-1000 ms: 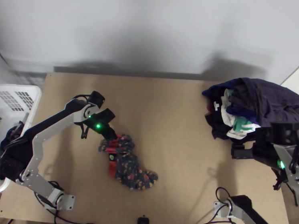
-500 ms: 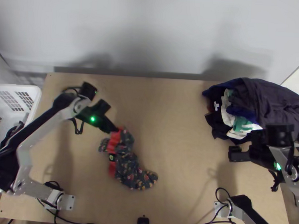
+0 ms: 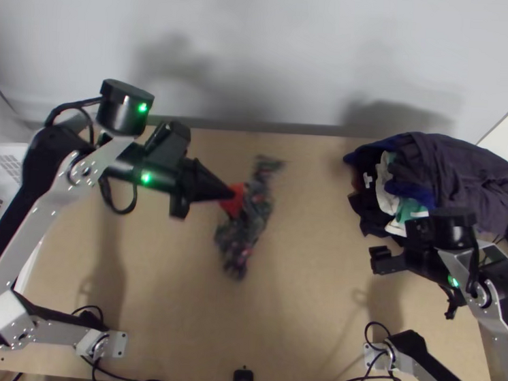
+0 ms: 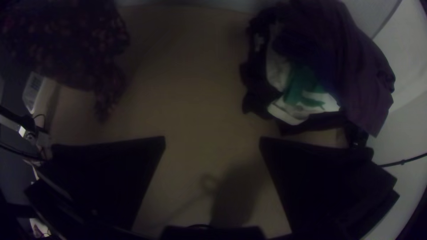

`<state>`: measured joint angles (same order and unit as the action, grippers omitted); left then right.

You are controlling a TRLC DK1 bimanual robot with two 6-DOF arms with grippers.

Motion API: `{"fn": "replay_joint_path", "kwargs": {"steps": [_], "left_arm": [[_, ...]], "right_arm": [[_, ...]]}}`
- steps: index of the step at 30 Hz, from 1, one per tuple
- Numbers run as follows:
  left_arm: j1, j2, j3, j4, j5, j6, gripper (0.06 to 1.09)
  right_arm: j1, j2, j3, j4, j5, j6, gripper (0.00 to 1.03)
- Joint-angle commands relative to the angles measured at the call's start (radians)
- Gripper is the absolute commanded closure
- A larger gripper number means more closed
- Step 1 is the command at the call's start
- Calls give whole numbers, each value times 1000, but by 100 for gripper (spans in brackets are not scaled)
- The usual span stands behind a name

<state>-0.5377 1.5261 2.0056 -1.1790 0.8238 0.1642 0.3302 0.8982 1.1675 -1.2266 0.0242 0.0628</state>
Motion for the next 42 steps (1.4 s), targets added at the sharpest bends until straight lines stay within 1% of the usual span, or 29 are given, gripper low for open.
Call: {"fn": "replay_joint_path", "kwargs": {"steps": [1,4,7,10,12,14,17,20,26,29,31,35,39,42], "left_arm": [[-120,-89,19,-149,3,38,105],[-47,-218,-196,-179,-2,97,105],[18,-307,-357,-180,-2,135,105],[53,-342,-450,-177,-2,161,105],[71,-340,-485,-162,0,163,105],[76,-327,-508,-142,-2,163,105],[79,-287,-512,-110,-3,163,105],[91,-231,-512,-68,-9,169,105],[102,-103,-493,22,-54,181,105],[117,-14,-429,71,-86,146,105],[131,45,-380,82,-109,141,105],[130,109,-311,90,-112,133,105],[104,124,-303,96,-112,116,105],[97,134,-303,97,-118,116,105]], "right_arm": [[44,8,-28,68,-50,15,4],[53,10,-52,102,-63,17,4],[79,34,-85,162,-95,29,4],[125,82,-111,216,-130,54,4],[165,117,-132,253,-184,66,4],[231,154,-134,277,-204,68,4],[322,215,-94,283,-204,65,4],[363,281,-38,280,-202,60,4],[377,332,0,277,-204,65,4],[377,338,6,269,-205,65,4],[377,344,20,263,-208,63,4],[377,364,46,263,-239,65,4],[383,406,69,263,-328,80,4],[421,450,84,271,-342,83,4]]}}
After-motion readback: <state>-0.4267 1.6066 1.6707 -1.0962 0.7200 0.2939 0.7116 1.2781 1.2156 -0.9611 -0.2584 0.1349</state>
